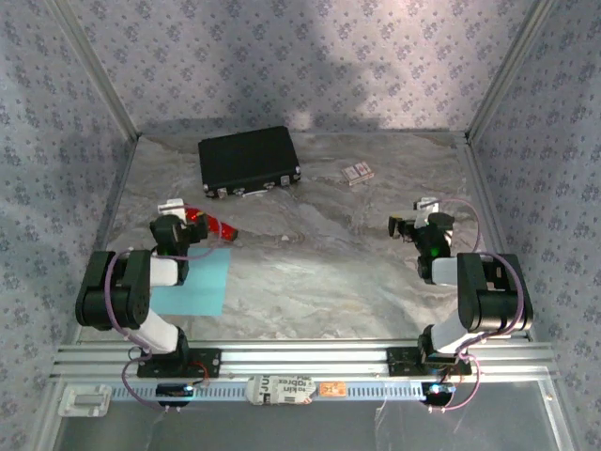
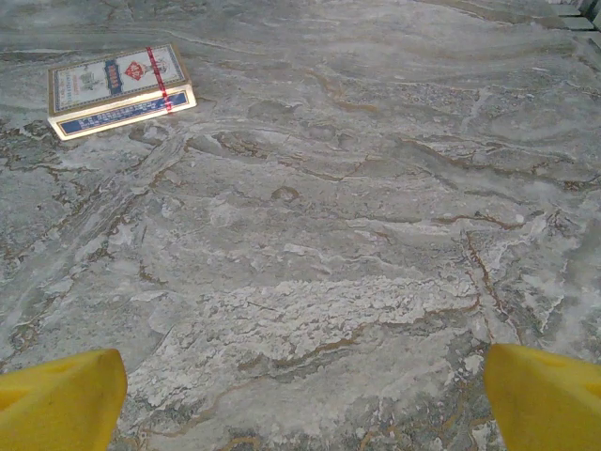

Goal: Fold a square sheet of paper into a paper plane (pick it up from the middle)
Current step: Move the square sheet of paper to the center of the table.

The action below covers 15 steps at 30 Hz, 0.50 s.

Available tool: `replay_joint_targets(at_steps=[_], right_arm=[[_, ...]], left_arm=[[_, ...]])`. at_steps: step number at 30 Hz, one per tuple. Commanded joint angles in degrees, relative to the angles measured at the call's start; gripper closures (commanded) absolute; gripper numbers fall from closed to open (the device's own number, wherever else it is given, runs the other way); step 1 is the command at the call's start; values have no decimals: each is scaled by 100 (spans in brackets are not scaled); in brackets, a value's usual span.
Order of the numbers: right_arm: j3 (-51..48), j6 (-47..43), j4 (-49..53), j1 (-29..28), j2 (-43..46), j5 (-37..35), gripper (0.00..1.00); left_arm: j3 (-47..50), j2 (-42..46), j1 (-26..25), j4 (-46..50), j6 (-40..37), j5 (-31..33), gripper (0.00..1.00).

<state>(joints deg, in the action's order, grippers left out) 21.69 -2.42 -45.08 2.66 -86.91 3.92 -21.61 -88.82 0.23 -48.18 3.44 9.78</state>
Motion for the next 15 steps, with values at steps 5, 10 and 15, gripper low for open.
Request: replay_joint_targets(at_steps=[5,10,15], right_arm=[[71,-49,-10,27,14,91,1],[85,-40,-2,45,2,96,1],[107,47,43,44,4,-96,1]], left_arm=[[-93,75,-15,-94,-53,-83,0],[-98,74,-14,-82,-54,-89,0],[-154,65,-15,22,-185,-401,0]])
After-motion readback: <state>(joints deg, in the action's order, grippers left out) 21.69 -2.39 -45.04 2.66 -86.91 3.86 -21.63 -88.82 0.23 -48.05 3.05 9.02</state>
